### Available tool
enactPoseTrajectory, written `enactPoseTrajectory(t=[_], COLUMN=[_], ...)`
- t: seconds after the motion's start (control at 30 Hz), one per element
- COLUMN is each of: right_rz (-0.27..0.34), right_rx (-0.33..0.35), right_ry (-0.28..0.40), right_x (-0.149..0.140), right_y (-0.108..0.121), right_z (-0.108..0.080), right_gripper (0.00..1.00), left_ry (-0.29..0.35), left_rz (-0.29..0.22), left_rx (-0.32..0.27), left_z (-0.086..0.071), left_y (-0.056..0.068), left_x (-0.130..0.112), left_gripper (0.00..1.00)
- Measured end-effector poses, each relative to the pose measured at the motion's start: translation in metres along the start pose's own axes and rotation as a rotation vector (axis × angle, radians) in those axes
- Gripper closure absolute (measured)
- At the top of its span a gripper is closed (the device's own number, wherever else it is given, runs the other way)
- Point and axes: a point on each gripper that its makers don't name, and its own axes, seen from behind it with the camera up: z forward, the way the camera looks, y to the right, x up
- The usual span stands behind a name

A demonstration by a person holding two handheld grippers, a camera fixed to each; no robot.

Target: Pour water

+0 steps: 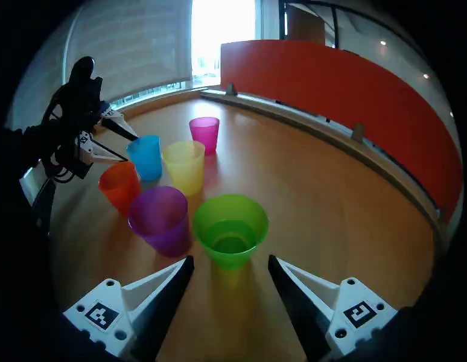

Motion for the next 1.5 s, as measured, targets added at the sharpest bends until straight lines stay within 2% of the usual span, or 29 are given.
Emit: enactPoseTrajectory(t=[0.2, 0.6, 0.9, 1.3, 1.5], right_rz=[0.013, 0.099, 0.157, 0.183, 0.201], right_rx=[-0.032, -0.114, -0.205, -0.334, -0.414], right_ry=[0.013, 0.029, 0.066, 0.143, 0.228], right_x=[0.001, -0.01, -0.011, 0.006, 0.023], right_y=[-0.002, 0.0, 0.007, 0.016, 0.021], right_z=[-0.01, -0.027, -0.042, -0.061, -0.076], right_gripper=[0.05, 0.05, 0.05, 0.04, 0.04], left_ry=[0.014, 0.05, 0.116, 0.215, 0.279], left_rz=[-0.006, -0.048, -0.104, -0.176, -0.258], left_rx=[0.025, 0.109, 0.194, 0.319, 0.378], left_z=[-0.012, -0.035, -0.052, -0.078, -0.091], left_y=[-0.004, -0.018, -0.038, -0.065, -0.075], left_x=[0.001, -0.007, -0.002, 0.007, 0.008], left_gripper=[0.13, 0.13, 0.12, 0.12, 0.13])
